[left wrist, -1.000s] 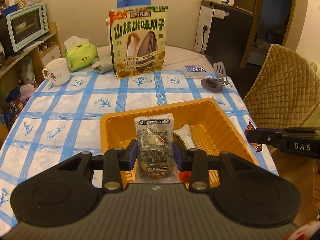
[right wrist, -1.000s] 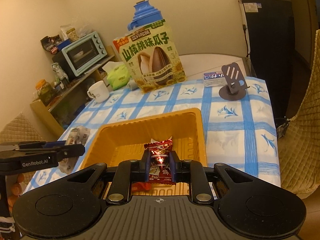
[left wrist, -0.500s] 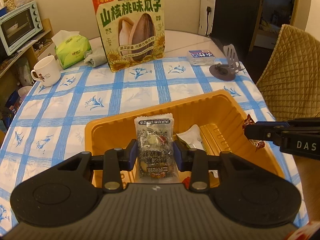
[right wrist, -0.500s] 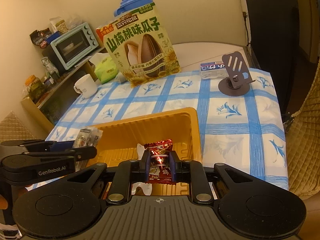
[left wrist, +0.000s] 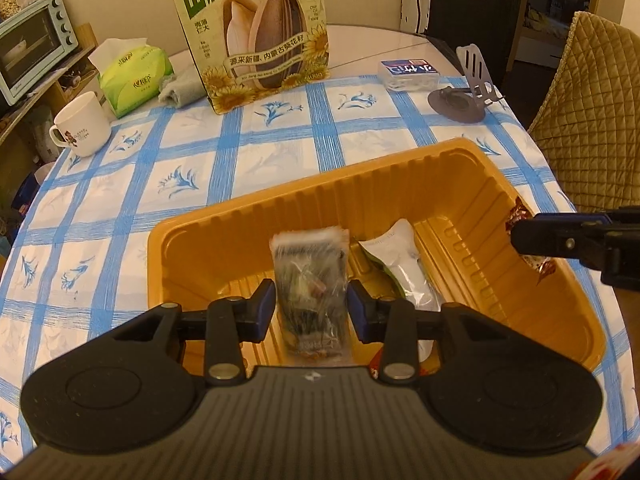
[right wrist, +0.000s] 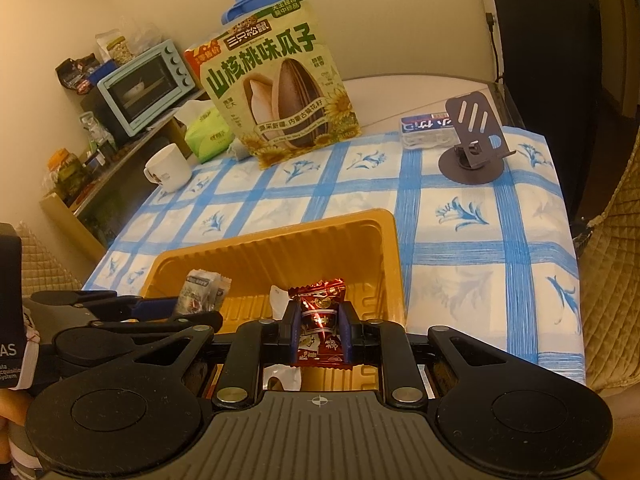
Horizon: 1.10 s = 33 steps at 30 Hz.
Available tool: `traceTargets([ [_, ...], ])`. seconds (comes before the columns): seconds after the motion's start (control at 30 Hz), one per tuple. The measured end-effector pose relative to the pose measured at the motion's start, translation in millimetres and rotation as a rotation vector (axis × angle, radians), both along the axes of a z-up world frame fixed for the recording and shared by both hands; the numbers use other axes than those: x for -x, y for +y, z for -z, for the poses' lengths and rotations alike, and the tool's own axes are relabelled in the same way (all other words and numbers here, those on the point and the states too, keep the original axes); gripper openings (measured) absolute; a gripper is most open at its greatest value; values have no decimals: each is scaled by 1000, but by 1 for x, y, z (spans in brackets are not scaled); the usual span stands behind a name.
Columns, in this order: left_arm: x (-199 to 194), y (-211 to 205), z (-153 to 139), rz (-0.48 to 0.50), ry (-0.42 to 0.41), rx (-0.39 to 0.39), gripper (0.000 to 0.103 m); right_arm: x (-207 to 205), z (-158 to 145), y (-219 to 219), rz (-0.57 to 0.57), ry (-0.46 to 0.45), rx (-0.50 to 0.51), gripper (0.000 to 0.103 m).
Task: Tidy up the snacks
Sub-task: 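Lower the seed packet into the tray and open the left tool, then lower the dark red candy into the tray and open the right tool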
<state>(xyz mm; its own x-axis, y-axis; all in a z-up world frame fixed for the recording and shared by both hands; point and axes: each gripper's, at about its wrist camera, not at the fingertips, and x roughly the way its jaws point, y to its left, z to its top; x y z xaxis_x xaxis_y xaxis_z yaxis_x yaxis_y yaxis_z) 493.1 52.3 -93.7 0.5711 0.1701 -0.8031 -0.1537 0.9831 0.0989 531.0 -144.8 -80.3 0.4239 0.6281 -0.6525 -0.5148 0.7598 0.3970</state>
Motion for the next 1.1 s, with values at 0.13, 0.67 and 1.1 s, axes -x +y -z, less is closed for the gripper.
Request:
traceTargets([
  [0.13, 2, 1, -6, 0, -12, -4, 43, 1, 0, -1, 2, 0, -1, 21],
  [0.67, 22, 16, -31, -37, -64, 15, 49, 1, -4, 8, 6, -29, 16, 21],
  [1.1, 48, 19, -45, -45, -103, 35, 70, 17, -15, 6, 12, -73, -4, 72],
])
